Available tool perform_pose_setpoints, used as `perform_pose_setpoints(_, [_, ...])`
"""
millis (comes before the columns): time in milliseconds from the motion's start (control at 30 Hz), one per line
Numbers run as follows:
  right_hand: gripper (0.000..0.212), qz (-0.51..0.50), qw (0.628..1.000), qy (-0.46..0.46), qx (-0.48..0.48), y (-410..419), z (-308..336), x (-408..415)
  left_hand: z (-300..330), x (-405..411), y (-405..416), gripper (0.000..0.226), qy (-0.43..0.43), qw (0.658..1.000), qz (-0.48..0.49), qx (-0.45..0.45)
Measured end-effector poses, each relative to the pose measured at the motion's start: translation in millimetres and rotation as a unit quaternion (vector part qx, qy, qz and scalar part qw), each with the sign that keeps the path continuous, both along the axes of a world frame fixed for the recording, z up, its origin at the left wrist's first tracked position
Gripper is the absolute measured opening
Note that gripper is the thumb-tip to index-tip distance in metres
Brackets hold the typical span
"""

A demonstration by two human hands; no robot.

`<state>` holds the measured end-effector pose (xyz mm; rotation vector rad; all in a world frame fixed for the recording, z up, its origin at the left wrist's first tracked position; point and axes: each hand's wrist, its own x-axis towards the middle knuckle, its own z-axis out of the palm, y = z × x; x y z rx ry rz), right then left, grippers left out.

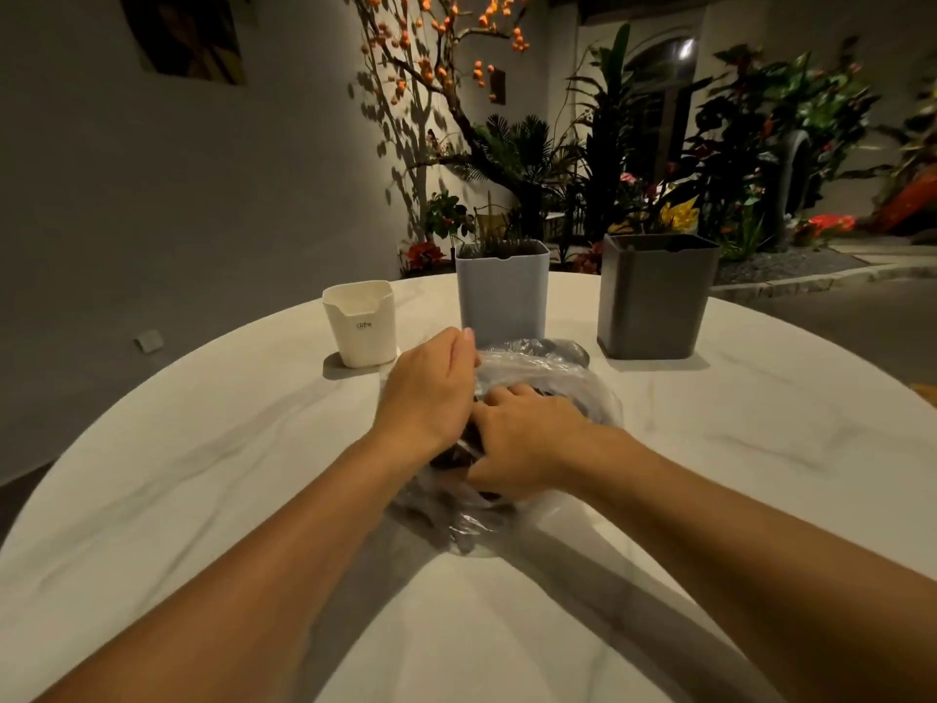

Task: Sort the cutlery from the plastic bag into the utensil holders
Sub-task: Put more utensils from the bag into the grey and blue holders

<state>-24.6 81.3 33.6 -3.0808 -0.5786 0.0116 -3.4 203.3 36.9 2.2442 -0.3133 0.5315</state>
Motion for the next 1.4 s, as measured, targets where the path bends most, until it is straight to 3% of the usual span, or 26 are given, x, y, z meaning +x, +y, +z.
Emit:
perform_pose_setpoints(67, [0.071, -0.018, 1.000, -0.007, 0.013, -4.9, -1.8, 1.6, -15.1, 0.3, 4.5, 0.037, -0.009, 1.000, -0.005, 0.007])
perform_pose_setpoints(200, [0.053, -0.056, 0.992, -0.112, 0.032, -10.9, -10.9, 0.6, -25.7, 0.2, 14.9, 0.025, -0.083, 0.995, -0.050, 0.018])
perform_pose_setpoints(300, [0.082, -0.070, 0.995, -0.065, -0.015, -8.0, -18.2, -5.5, -21.3, 2.0, 19.4, 0.026, -0.097, 0.990, -0.073, -0.067])
perform_pose_setpoints(467, [0.042, 0.076, 0.993, -0.082, 0.031, -15.4, -7.6, -16.1, -25.8, -2.6, 22.3, 0.028, -0.078, 0.989, -0.042, -0.116])
perform_pose_setpoints(667, [0.079, -0.091, 0.987, -0.125, -0.053, -19.0, -19.4, -18.4, -26.6, -10.5, 20.6, 0.031, -0.065, 0.989, -0.047, -0.121])
perform_pose_setpoints(800, [0.045, -0.013, 0.992, -0.126, 0.007, -13.4, -13.9, -22.4, -32.7, -12.3, 20.1, 0.032, -0.055, 0.993, -0.053, -0.085])
perform_pose_setpoints(867, [0.037, 0.013, 0.989, -0.147, 0.030, -16.3, -3.9, -25.7, -33.8, -12.0, 20.9, 0.027, -0.057, 0.995, -0.060, -0.056])
perform_pose_setpoints(933, [0.036, 0.015, 0.983, -0.172, 0.067, -22.8, 2.5, -26.4, -33.8, -12.3, 22.5, 0.018, -0.053, 0.996, -0.070, -0.017])
perform_pose_setpoints(1133, [0.039, 0.020, 0.981, -0.181, 0.071, -33.7, -1.0, -17.6, -31.3, -16.8, 23.4, 0.044, -0.068, 0.989, -0.089, 0.099])
perform_pose_setpoints(1300, [0.031, 0.011, 0.981, -0.189, 0.040, -37.3, -0.5, -17.3, -35.4, -15.2, 23.8, 0.039, -0.079, 0.987, -0.088, 0.113])
perform_pose_setpoints(1400, [0.037, 0.012, 0.979, -0.198, 0.041, -36.9, -1.4, -18.6, -36.3, -13.6, 24.3, 0.035, -0.081, 0.986, -0.078, 0.122])
